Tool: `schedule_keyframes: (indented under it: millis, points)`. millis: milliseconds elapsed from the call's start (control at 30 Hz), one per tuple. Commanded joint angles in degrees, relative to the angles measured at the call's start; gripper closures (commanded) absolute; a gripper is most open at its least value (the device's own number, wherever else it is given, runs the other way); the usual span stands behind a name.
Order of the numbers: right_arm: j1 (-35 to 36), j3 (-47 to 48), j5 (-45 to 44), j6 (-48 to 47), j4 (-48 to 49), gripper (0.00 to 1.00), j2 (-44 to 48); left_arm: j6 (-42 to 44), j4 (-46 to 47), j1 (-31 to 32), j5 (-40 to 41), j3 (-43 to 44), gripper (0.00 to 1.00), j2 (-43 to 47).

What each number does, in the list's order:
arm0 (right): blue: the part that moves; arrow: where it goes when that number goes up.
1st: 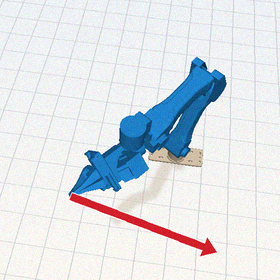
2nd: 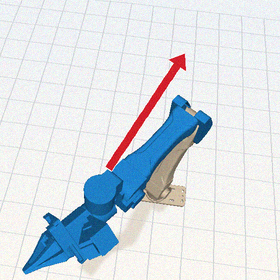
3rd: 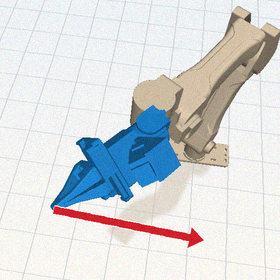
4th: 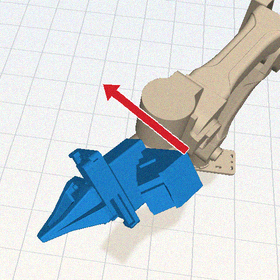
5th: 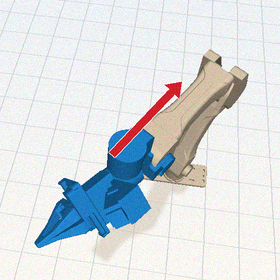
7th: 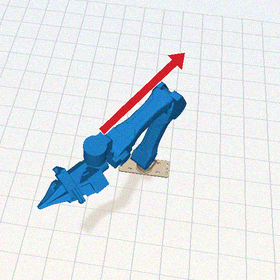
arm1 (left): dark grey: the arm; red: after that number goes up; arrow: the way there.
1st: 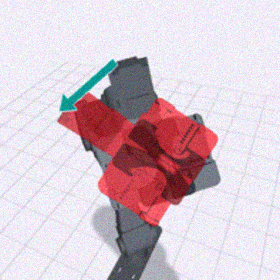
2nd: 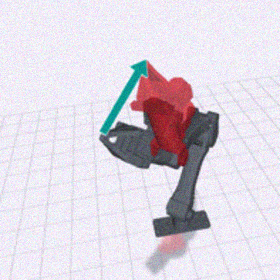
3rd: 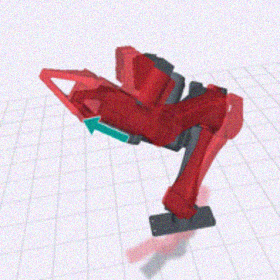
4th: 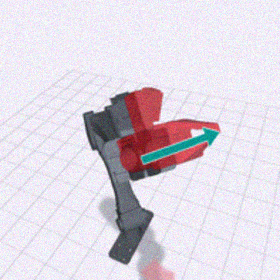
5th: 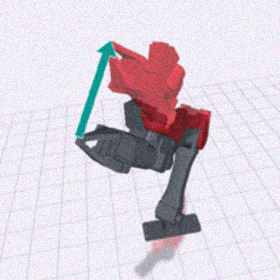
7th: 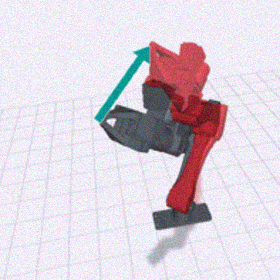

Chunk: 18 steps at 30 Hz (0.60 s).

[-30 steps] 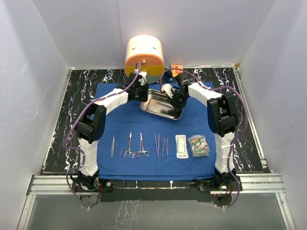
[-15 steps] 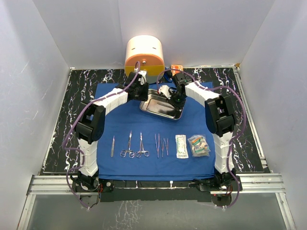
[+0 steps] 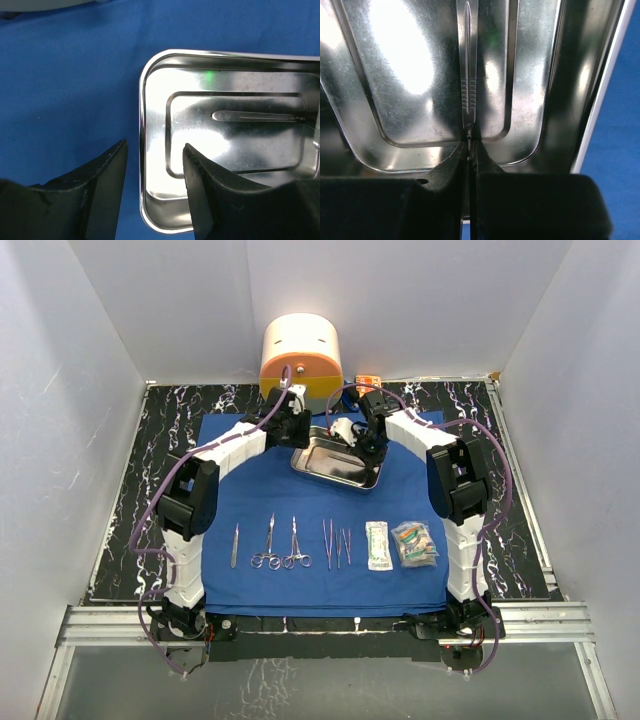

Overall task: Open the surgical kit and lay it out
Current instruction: Pick up the medical item from the container.

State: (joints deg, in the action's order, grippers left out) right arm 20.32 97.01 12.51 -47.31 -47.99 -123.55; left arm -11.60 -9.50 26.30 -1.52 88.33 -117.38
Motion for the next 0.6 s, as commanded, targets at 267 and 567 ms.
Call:
schedule_keyframes:
  millis: [267,567]
  points:
    - [-0.97,4.34,7.48,1.44,0.95,1.00,2.23,-0.63,1.76,-2.37,-8.02,1.47,0.46,7.39]
    - [-1.62,5.01,12.34,4.69,2.40,1.00,4.94,-5.16,7.38,-9.49,-24.36,-2.13,0.46,10.11]
